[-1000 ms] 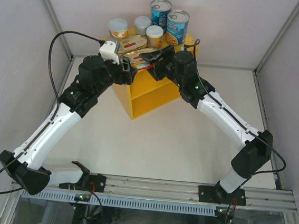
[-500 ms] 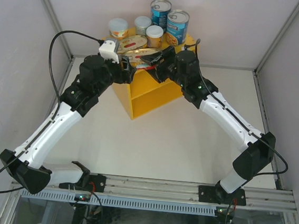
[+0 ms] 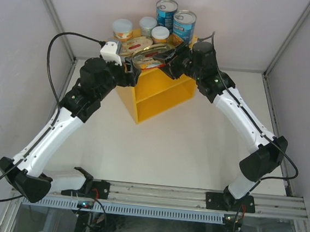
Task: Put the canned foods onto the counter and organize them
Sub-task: Place the canned food on the counter.
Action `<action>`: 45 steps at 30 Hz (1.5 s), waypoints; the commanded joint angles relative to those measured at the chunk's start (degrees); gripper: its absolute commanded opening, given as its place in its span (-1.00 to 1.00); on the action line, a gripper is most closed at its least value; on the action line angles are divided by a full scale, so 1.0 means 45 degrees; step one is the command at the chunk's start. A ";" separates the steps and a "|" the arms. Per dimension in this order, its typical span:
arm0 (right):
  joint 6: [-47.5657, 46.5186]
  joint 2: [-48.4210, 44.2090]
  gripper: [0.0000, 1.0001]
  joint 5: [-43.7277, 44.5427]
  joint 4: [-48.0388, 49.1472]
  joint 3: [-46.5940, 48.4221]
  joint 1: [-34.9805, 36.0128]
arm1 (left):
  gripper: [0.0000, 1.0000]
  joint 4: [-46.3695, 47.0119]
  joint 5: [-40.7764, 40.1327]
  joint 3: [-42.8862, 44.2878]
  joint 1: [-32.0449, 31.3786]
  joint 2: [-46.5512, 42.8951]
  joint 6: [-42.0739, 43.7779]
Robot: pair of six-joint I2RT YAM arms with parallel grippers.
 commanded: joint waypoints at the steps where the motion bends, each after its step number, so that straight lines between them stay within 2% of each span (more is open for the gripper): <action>1: -0.0656 0.0508 -0.10 -0.0928 -0.0286 0.1355 -0.0124 | 0.41 0.0741 -0.0262 0.0317 -0.0105 -0.0491 -0.0250; 12: 0.0381 0.0468 -0.10 -0.2096 0.0477 0.0699 -0.0051 | 0.43 0.0753 -0.0568 0.0161 -0.0144 -0.0848 -0.0147; 24: 0.1050 0.0528 -0.13 -0.3426 0.0925 0.0430 -0.0252 | 0.55 0.0805 -0.0766 0.0199 -0.0144 -0.0803 -0.0101; 32: 0.1129 0.1008 0.08 -0.4008 0.0948 0.0693 -0.0409 | 0.57 0.0999 -0.0797 0.0219 -0.0137 -0.0562 -0.0140; 35: 0.1108 0.1102 0.33 -0.4202 0.0945 0.0716 -0.0488 | 0.57 0.1059 -0.0815 0.0206 -0.0139 -0.0521 -0.0141; 45: 0.0425 0.0747 0.43 -0.3846 0.0448 0.0800 -0.0747 | 0.57 0.1216 -0.0938 0.0091 -0.0143 -0.0458 -0.0172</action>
